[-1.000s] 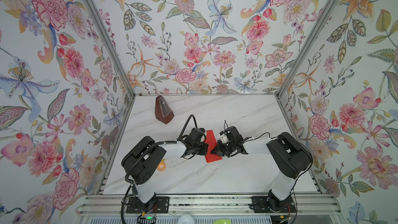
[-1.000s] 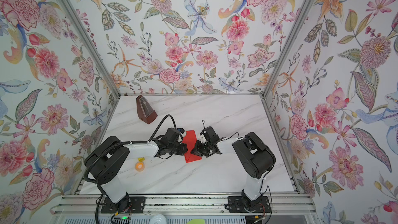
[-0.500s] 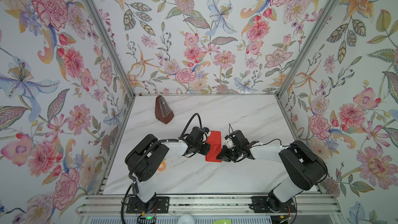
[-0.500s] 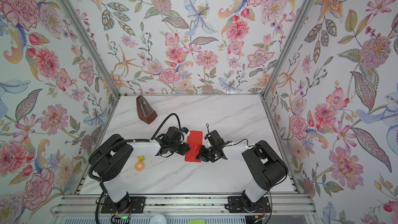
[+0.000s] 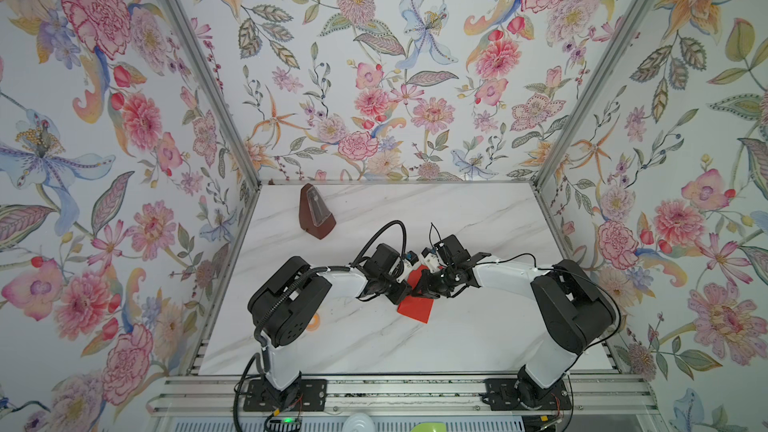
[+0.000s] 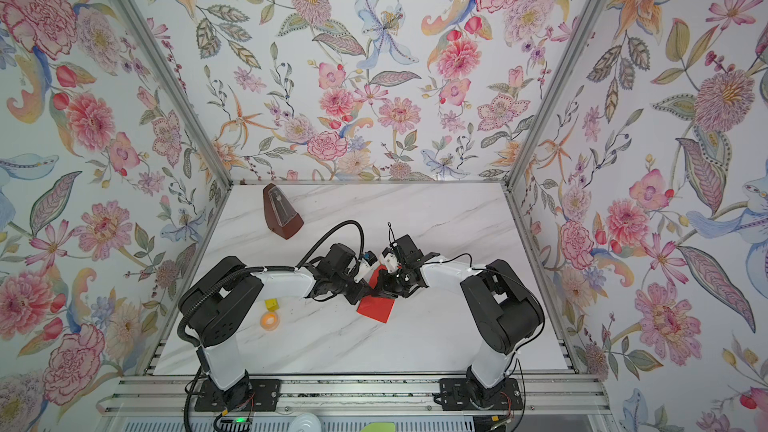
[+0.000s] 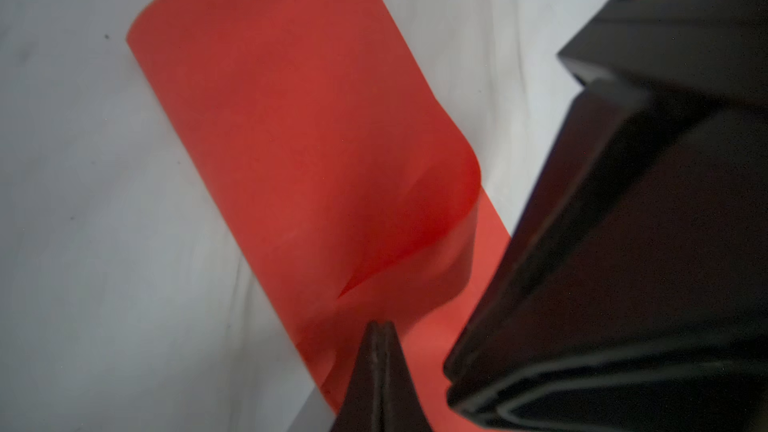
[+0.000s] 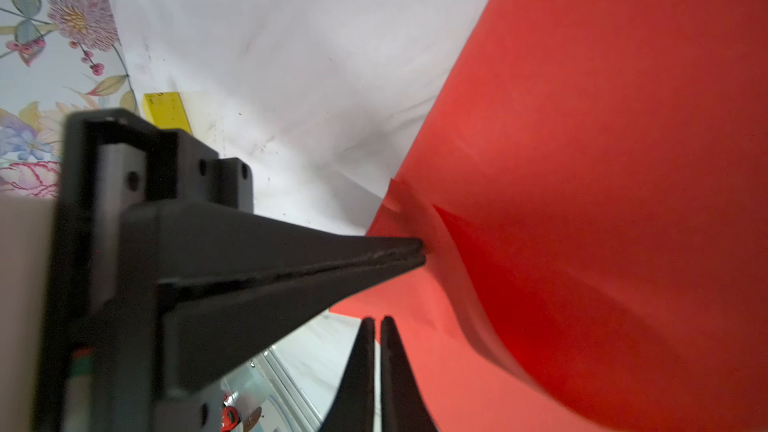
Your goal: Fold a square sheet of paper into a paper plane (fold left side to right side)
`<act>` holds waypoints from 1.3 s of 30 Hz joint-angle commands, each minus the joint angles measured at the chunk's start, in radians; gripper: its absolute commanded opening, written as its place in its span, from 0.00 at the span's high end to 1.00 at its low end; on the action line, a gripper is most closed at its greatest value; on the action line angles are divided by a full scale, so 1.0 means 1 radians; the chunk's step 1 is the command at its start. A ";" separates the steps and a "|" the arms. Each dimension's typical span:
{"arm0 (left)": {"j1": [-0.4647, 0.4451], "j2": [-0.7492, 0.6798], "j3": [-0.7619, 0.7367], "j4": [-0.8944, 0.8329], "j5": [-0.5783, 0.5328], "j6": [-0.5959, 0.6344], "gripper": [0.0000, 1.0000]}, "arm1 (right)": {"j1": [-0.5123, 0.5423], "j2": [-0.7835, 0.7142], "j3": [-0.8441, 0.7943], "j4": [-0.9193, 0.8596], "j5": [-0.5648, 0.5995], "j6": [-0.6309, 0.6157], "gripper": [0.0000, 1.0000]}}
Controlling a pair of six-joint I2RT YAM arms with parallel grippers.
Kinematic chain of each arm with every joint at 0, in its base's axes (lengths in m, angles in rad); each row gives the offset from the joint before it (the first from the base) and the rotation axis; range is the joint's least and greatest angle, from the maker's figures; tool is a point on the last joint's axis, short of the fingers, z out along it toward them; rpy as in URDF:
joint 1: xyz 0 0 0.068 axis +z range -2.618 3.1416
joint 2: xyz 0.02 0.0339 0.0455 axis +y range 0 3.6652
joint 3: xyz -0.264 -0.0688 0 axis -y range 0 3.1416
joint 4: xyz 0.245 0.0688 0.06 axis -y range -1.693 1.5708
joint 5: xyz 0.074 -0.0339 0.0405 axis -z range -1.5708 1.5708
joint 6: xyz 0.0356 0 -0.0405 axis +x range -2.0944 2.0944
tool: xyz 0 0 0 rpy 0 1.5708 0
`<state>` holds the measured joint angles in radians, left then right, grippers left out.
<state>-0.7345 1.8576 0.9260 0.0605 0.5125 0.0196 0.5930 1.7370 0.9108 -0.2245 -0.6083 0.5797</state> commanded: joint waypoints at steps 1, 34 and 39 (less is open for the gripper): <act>-0.013 0.060 -0.015 -0.163 -0.004 0.075 1.00 | -0.007 0.042 0.034 -0.055 -0.037 -0.060 0.92; 0.034 -0.248 -0.027 -0.219 -0.174 -0.264 0.94 | 0.113 0.127 -0.167 0.394 0.033 0.430 0.95; 0.029 -0.337 -0.122 -0.209 -0.170 -0.438 0.96 | 0.115 0.135 -0.170 0.396 0.042 0.433 0.96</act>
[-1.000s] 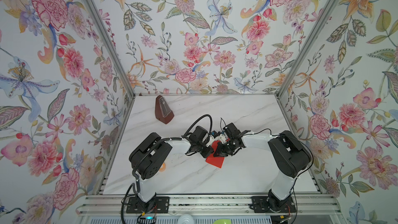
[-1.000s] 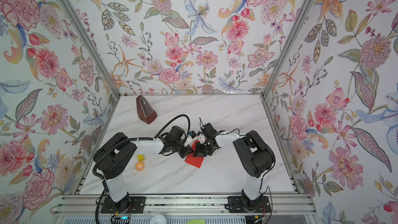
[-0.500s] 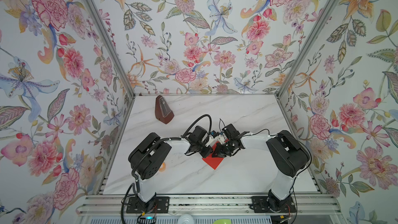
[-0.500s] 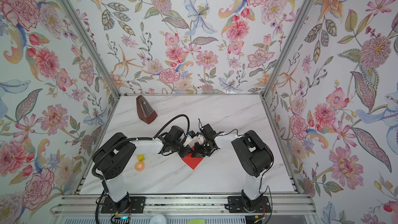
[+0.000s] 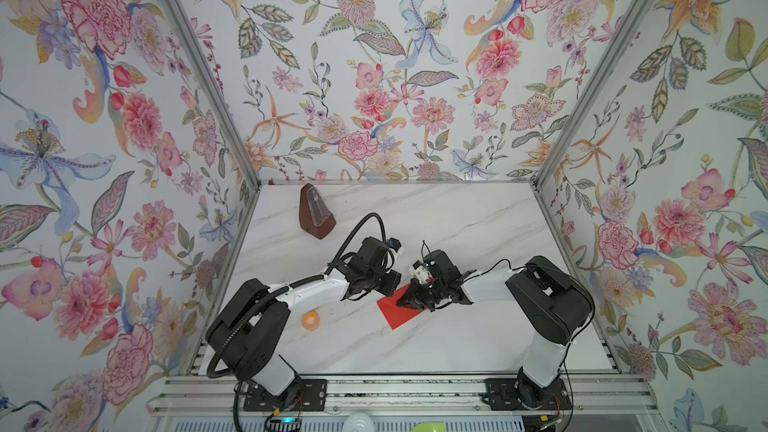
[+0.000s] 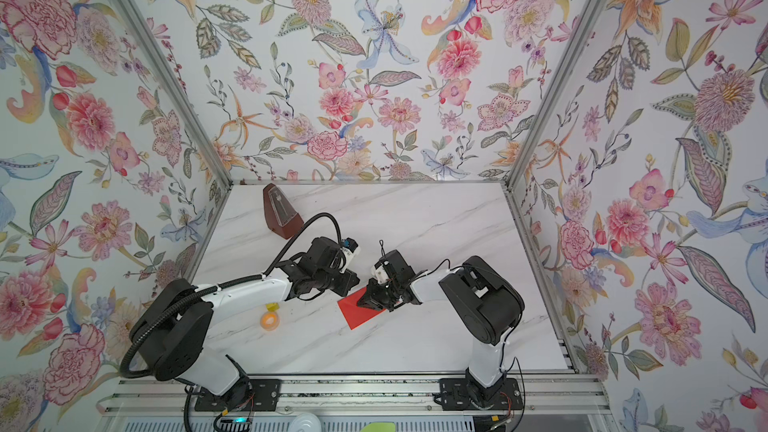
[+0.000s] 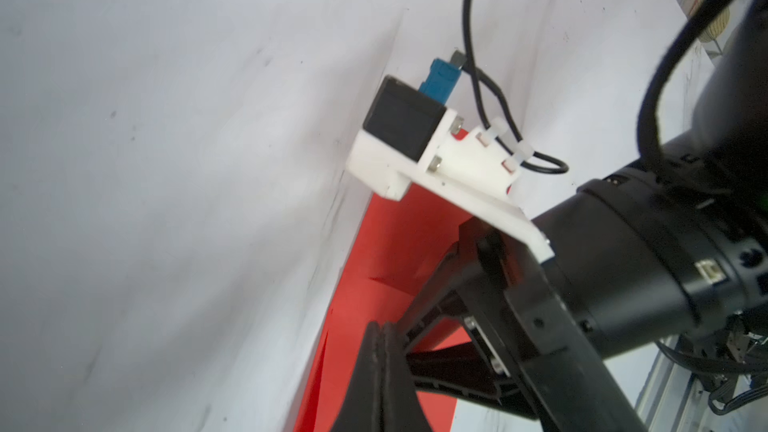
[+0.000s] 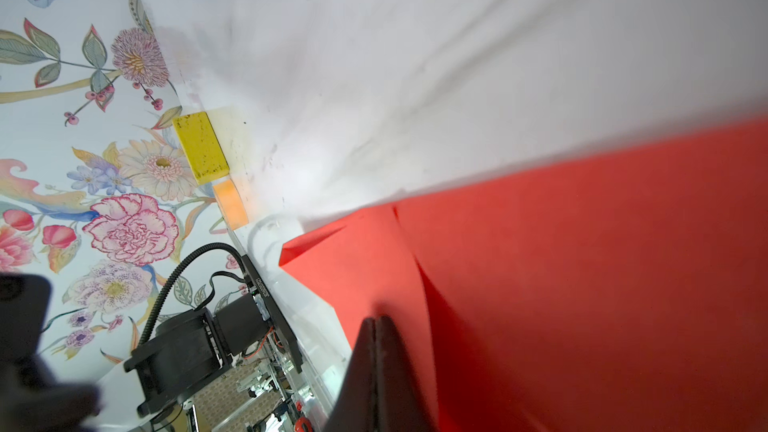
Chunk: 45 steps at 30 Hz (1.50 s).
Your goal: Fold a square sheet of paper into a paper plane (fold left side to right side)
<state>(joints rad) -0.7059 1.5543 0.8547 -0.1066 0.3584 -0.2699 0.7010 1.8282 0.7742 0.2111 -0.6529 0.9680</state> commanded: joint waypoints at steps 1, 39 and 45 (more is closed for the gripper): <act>0.000 -0.039 -0.067 -0.029 -0.005 -0.177 0.97 | 0.009 0.046 -0.033 -0.039 0.087 0.044 0.96; -0.026 0.091 -0.144 0.005 -0.082 -0.307 1.00 | 0.015 0.062 -0.005 -0.088 0.087 0.014 0.96; 0.027 0.045 -0.216 -0.011 -0.092 -0.305 1.00 | 0.011 0.057 -0.013 -0.092 0.088 0.008 0.97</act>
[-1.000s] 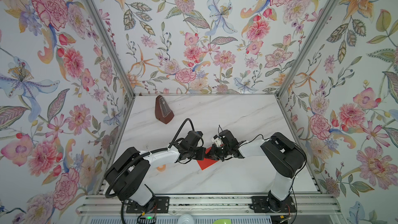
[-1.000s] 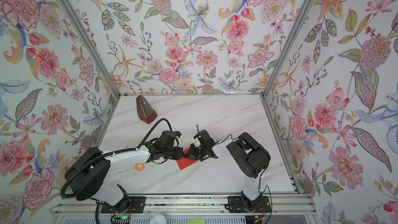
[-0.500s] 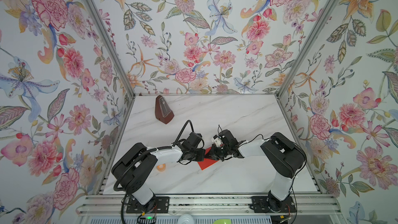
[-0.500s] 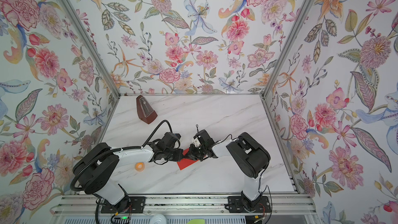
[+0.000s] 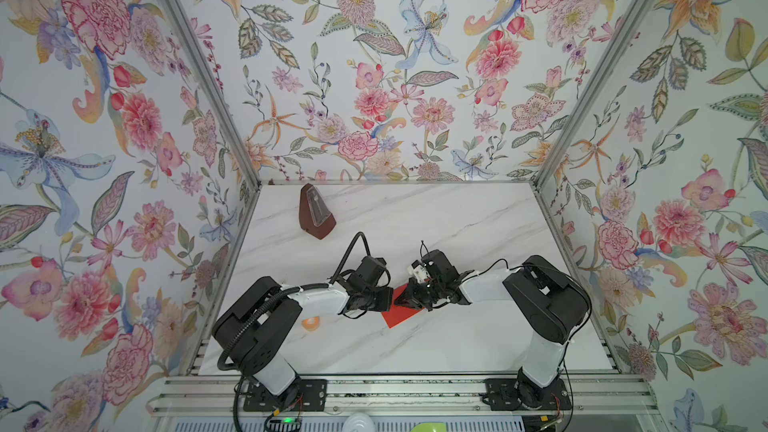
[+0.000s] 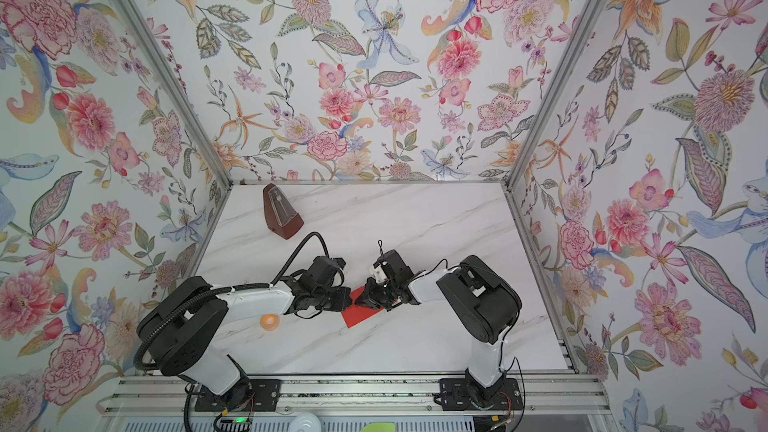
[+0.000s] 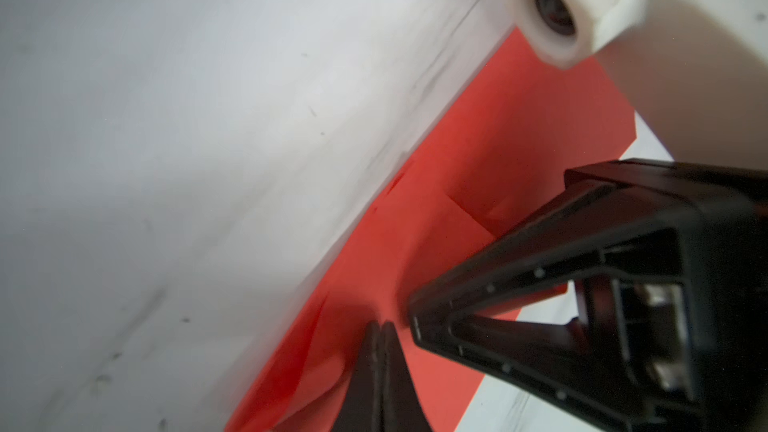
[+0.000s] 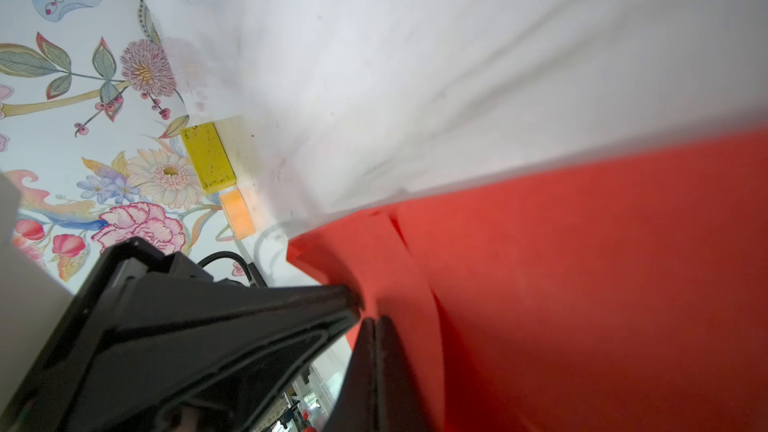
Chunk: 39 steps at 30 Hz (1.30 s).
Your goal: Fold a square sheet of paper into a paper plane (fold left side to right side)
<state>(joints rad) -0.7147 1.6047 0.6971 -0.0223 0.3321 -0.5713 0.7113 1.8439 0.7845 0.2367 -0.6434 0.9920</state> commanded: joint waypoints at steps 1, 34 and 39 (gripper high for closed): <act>0.046 -0.018 -0.074 -0.101 -0.066 -0.001 1.00 | -0.002 0.041 -0.024 -0.119 0.079 -0.016 0.97; 0.058 -0.004 0.087 -0.087 0.072 0.064 1.00 | 0.016 0.046 0.123 -0.346 0.113 -0.139 0.96; 0.058 0.046 0.072 -0.064 0.082 0.067 1.00 | 0.019 0.039 0.164 -0.385 0.123 -0.151 0.94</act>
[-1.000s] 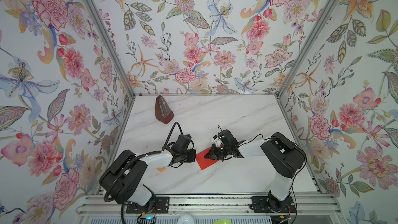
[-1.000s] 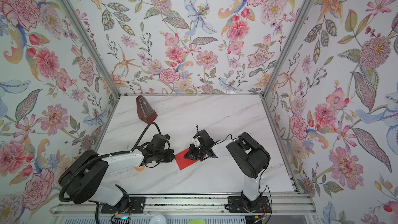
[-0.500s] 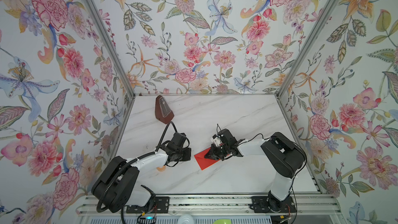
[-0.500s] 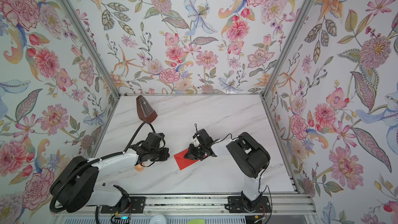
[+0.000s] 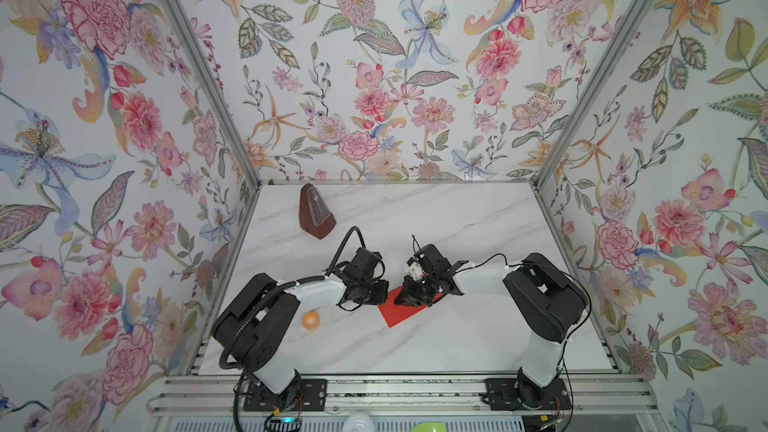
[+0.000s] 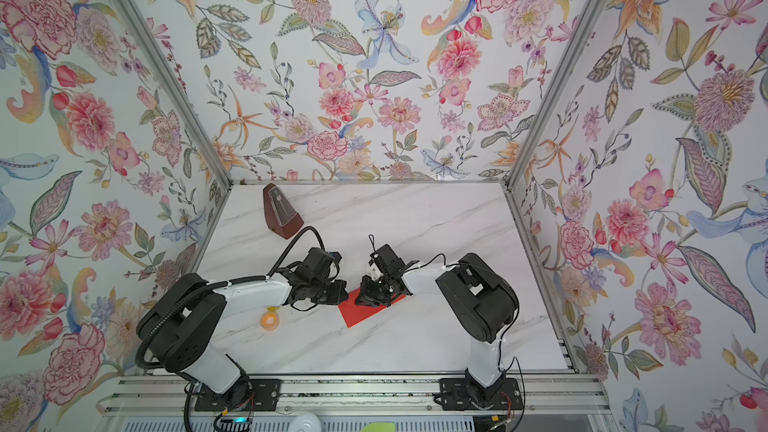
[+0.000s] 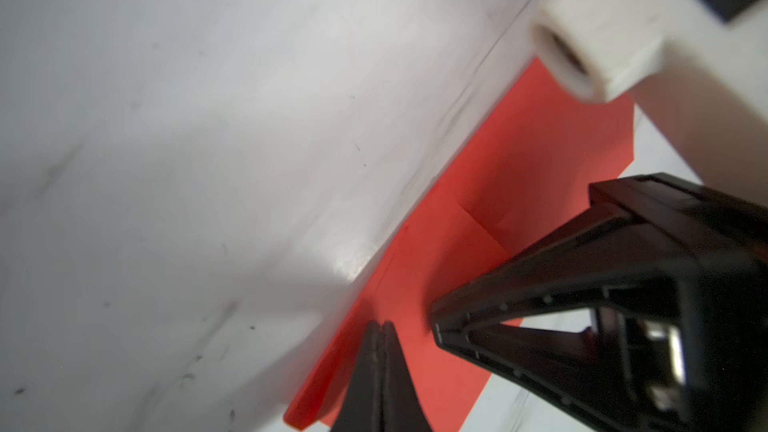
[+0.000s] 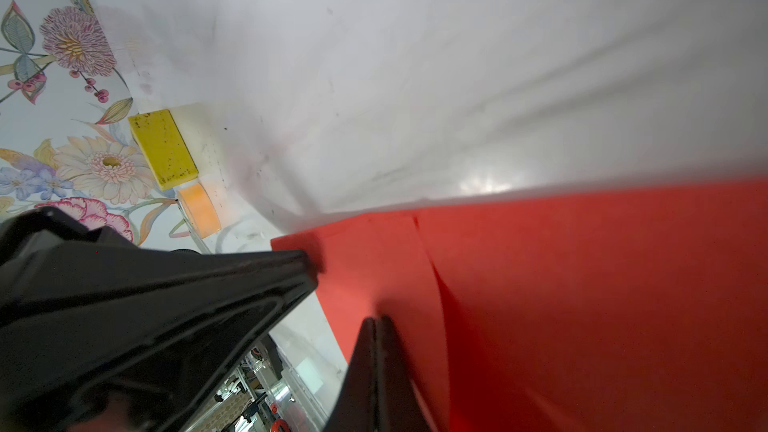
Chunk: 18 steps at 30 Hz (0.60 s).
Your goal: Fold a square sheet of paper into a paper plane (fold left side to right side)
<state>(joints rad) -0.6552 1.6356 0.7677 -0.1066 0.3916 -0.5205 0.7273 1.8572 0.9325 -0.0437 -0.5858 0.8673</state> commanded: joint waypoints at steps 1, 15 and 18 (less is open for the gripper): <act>-0.001 0.021 -0.004 0.019 0.018 0.016 1.00 | 0.003 0.023 0.023 -0.111 0.066 -0.027 0.94; 0.000 0.052 -0.057 0.033 -0.019 -0.009 1.00 | 0.033 -0.027 0.076 -0.154 0.094 0.002 0.84; 0.004 0.055 -0.057 0.027 -0.020 -0.008 1.00 | 0.034 -0.015 0.065 -0.161 0.106 0.010 0.88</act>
<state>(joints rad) -0.6548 1.6512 0.7418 -0.0280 0.3935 -0.5217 0.7536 1.8511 0.9962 -0.1650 -0.5114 0.8673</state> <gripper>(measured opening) 0.048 0.121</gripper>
